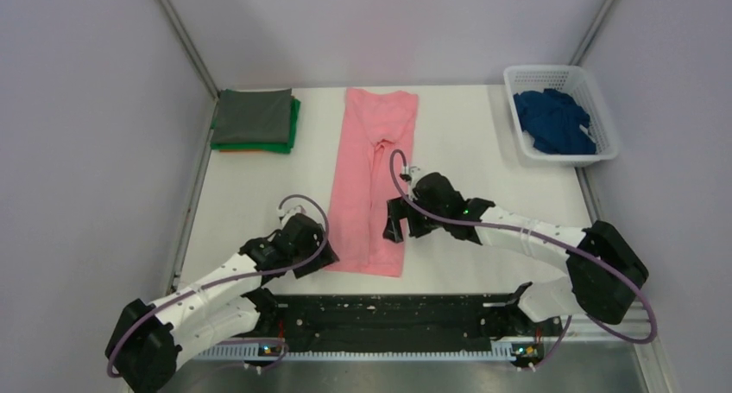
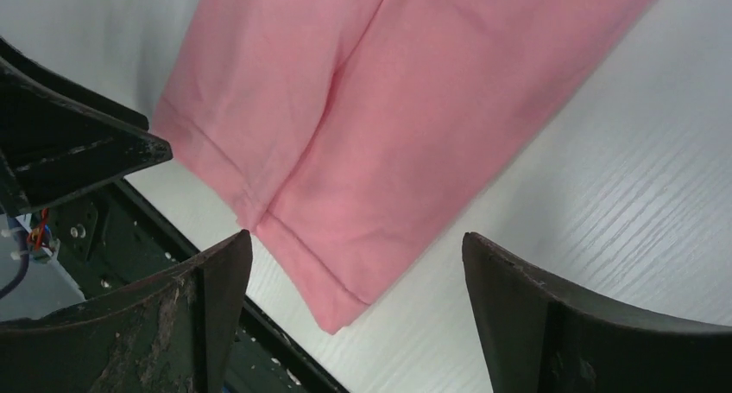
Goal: Fold and stack the t-shirts
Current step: Grab the bottom of the folded rectangular tshirt with both arms
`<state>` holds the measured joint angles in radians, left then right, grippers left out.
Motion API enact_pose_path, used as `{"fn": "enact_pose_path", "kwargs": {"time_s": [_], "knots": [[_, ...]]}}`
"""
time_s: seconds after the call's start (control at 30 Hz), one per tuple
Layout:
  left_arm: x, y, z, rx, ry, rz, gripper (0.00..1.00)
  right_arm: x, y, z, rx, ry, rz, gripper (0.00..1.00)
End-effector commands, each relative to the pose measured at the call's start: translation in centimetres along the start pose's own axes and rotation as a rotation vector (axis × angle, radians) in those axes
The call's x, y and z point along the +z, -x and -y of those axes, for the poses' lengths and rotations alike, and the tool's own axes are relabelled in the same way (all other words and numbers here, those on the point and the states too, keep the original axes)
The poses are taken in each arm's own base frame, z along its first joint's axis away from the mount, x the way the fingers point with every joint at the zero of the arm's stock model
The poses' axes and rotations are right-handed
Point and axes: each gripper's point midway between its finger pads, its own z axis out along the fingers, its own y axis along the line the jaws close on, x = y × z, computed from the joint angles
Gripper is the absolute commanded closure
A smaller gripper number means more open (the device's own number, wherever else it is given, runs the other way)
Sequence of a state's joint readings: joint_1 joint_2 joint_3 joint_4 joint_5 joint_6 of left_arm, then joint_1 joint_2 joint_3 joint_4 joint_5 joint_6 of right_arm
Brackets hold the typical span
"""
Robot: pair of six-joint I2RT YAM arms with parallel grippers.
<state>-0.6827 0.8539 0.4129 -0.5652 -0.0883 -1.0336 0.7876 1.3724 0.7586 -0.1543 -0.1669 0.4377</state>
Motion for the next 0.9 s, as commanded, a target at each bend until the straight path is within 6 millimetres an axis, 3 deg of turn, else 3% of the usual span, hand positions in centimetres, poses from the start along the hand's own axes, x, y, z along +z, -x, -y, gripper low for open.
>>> {"fn": "enact_pose_path", "kwargs": {"time_s": [0.0,0.17,0.33,0.53,0.67,0.87], "knots": [[0.9,-0.9,1.0,0.006,-0.055,-0.054,0.35,-1.2,0.2,-2.9,0.006,0.019,0.051,0.12],[1.7,-1.3,0.0,-0.002,-0.005,-0.075,0.6,-1.1,-5.1,-3.2,-0.028,0.005,-0.073,0.15],[2.0,-0.5,-1.1,-0.006,0.047,-0.024,0.74,-1.8,-8.5,-3.2,-0.098,-0.011,-0.147,0.19],[2.5,-0.8,-0.9,-0.012,0.045,-0.043,1.0,-0.9,-10.9,-4.4,-0.114,0.007,-0.183,0.26],[2.4,-1.9,0.0,-0.015,0.007,-0.108,1.0,0.4,-11.7,-4.6,-0.097,0.003,-0.192,0.38],[2.3,-3.6,-0.2,-0.065,-0.025,-0.168,1.0,1.3,-13.4,-1.8,-0.081,-0.114,-0.22,0.62]]}}
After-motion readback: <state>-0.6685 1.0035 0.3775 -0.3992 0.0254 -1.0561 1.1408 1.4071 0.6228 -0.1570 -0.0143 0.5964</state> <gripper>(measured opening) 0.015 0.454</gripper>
